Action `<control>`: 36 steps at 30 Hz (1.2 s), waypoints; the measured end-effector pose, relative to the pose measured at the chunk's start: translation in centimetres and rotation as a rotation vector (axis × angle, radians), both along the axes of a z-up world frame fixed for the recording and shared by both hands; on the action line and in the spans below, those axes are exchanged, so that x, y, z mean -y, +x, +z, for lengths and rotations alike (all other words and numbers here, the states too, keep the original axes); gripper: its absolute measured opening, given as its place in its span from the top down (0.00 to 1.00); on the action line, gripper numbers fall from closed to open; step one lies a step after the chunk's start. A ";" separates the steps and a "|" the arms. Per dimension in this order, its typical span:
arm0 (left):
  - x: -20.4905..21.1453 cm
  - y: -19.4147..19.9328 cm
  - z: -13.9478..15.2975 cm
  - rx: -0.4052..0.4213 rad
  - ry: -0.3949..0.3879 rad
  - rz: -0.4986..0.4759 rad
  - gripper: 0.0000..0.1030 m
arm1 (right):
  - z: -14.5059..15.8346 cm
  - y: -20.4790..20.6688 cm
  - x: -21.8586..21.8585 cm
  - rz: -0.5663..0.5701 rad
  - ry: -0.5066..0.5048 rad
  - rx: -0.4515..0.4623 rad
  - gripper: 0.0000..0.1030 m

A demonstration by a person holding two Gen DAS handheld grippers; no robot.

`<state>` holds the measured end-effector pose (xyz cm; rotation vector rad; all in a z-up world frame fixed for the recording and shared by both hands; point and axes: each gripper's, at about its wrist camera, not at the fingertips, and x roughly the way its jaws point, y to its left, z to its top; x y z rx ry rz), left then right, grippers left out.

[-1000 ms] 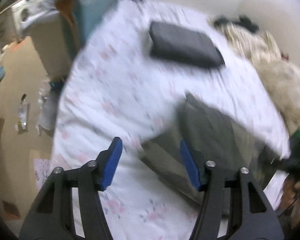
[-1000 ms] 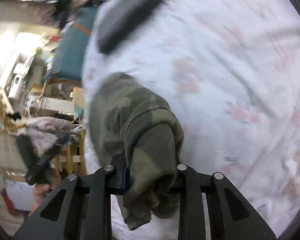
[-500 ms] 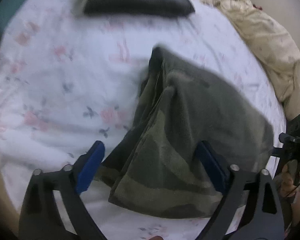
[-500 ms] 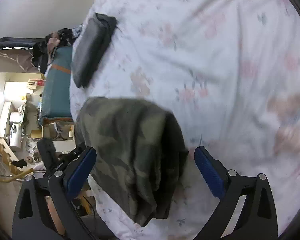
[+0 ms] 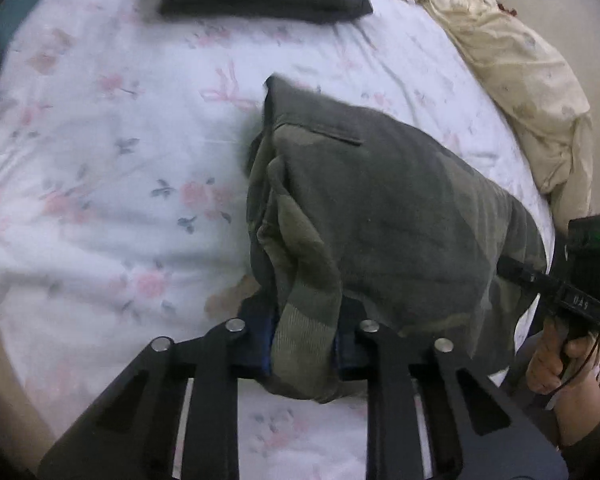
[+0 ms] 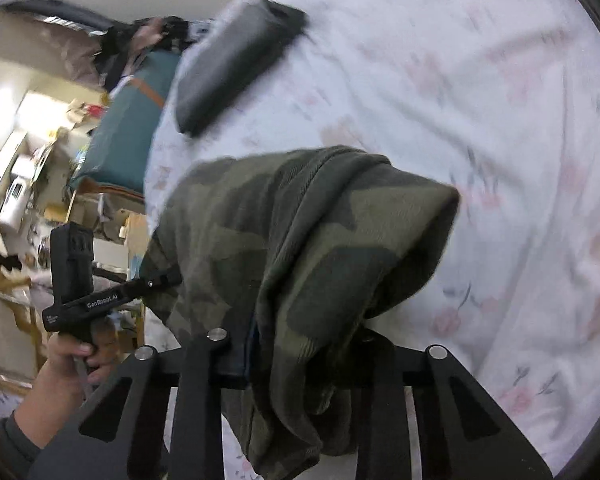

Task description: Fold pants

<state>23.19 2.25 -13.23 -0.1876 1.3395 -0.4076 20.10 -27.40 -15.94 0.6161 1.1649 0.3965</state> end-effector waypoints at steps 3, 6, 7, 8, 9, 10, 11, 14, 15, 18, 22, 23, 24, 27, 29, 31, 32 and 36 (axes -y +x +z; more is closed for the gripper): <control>-0.3 -2.6 3.0 0.046 0.034 0.022 0.84 | 2.9 1.2 0.4 0.063 -0.008 0.052 0.74; -0.9 -6.7 4.8 0.037 0.027 0.132 0.84 | 5.0 2.5 0.1 0.198 -0.019 0.053 0.74; -0.6 -8.3 4.8 0.035 0.030 0.148 0.84 | 5.0 3.0 -0.2 0.237 -0.032 0.032 0.74; -0.4 -9.8 4.2 0.021 0.032 0.159 0.83 | 4.8 3.1 -0.5 0.254 -0.044 0.022 0.73; 0.0 -11.0 3.2 -0.010 0.030 0.169 0.83 | 4.1 3.1 -0.7 0.271 -0.056 0.002 0.71; 0.3 -11.9 1.7 -0.045 0.038 0.171 0.83 | 2.6 3.1 -0.8 0.278 -0.060 -0.046 0.70; 0.5 -12.5 0.0 -0.077 0.064 0.165 0.82 | 1.2 2.9 -0.9 0.282 -0.064 -0.093 0.66; -0.6 -13.1 -3.5 -0.182 0.133 0.197 0.58 | -4.2 1.0 -0.9 0.265 -0.156 -0.254 0.33; -1.2 -13.2 -3.2 -0.174 0.146 0.210 0.52 | -4.3 0.8 -0.6 0.242 -0.154 -0.262 0.29; -3.0 -13.8 0.0 -0.044 0.285 0.272 0.26 | -0.6 -0.4 1.2 0.153 -0.140 -0.170 0.29; -4.2 -15.0 2.2 0.008 0.105 0.350 0.24 | 2.1 -4.4 2.3 0.090 -0.200 -0.102 0.29; -3.8 -15.2 2.1 -0.004 0.052 0.334 0.24 | 2.1 -5.3 2.2 0.089 -0.204 -0.107 0.31; -3.4 -15.2 1.7 -0.019 0.029 0.312 0.26 | 1.7 -6.2 2.0 0.095 -0.214 -0.122 0.31; -1.2 -14.8 0.0 -0.058 0.091 0.244 0.68 | -0.6 -8.2 0.5 0.136 -0.256 -0.207 0.45; -0.7 -14.5 -1.4 -0.124 0.060 0.233 0.89 | -1.1 -8.7 -0.3 0.153 -0.282 -0.211 0.95; -0.9 -14.4 -0.6 -0.101 0.054 0.230 0.97 | 0.4 -9.2 -1.0 0.179 -0.287 -0.142 0.96; -1.2 -14.5 0.2 -0.074 0.055 0.228 0.97 | 1.4 -9.5 -1.2 0.191 -0.275 -0.106 0.96; -3.4 -15.9 2.5 -0.009 0.039 0.262 0.98 | 3.8 -11.2 -1.1 0.200 -0.169 -0.069 0.97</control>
